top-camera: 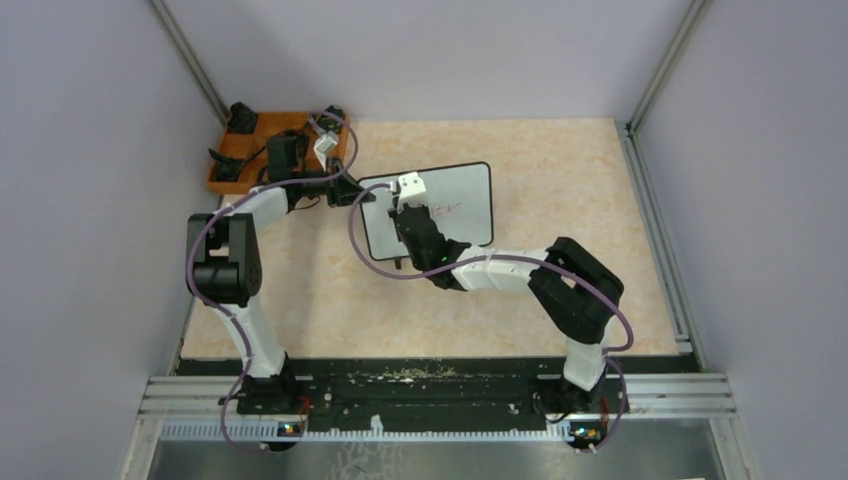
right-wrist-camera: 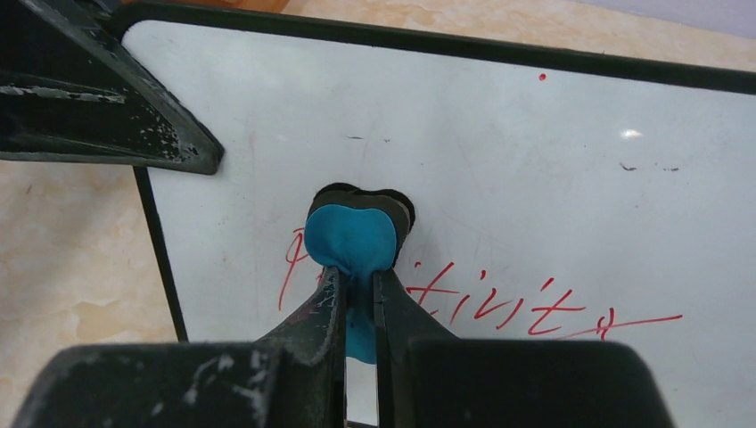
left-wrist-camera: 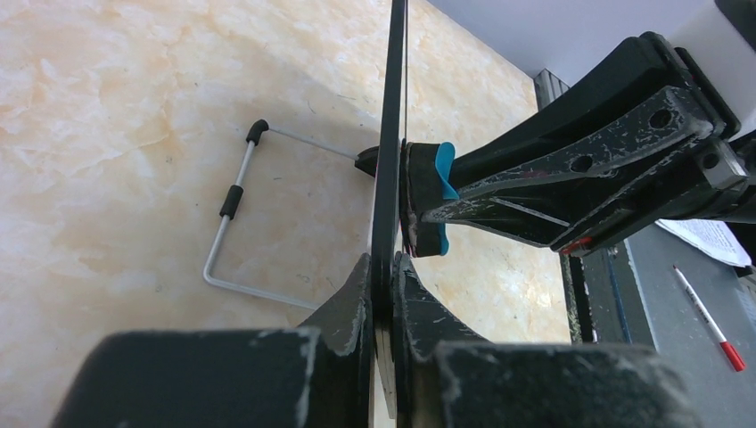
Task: Erase the whiteboard
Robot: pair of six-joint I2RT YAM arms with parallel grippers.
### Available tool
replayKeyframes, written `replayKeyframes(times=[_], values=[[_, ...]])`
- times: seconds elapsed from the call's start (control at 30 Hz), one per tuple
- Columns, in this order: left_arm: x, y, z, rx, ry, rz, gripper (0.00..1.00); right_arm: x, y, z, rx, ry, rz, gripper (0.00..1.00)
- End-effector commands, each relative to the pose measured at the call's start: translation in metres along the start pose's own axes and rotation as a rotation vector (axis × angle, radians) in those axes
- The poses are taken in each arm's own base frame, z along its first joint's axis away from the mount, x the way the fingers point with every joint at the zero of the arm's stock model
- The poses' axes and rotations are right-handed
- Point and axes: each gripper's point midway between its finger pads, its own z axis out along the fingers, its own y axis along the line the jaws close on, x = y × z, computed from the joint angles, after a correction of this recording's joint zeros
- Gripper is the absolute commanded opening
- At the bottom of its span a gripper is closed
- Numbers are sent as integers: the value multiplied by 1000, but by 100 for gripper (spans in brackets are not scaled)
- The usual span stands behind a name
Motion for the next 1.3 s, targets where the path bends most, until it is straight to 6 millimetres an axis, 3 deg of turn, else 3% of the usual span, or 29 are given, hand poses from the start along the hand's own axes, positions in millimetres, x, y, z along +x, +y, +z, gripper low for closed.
replayKeyframes(times=[0.0,0.67,0.8,1.0,1.27], values=[[26,13,10,-53,54,62,0,24,-55,-1,169,72,-35,0],[29,12,8,-47,61,61,0,27,-168,-18,420,76,-17,0],[29,12,8,-48,65,65,0,16,-185,-29,458,48,-6,0],[30,12,8,-47,67,58,0,16,-184,-31,450,47,3,0],[30,12,8,-50,68,59,0,15,-146,-21,324,35,25,0]])
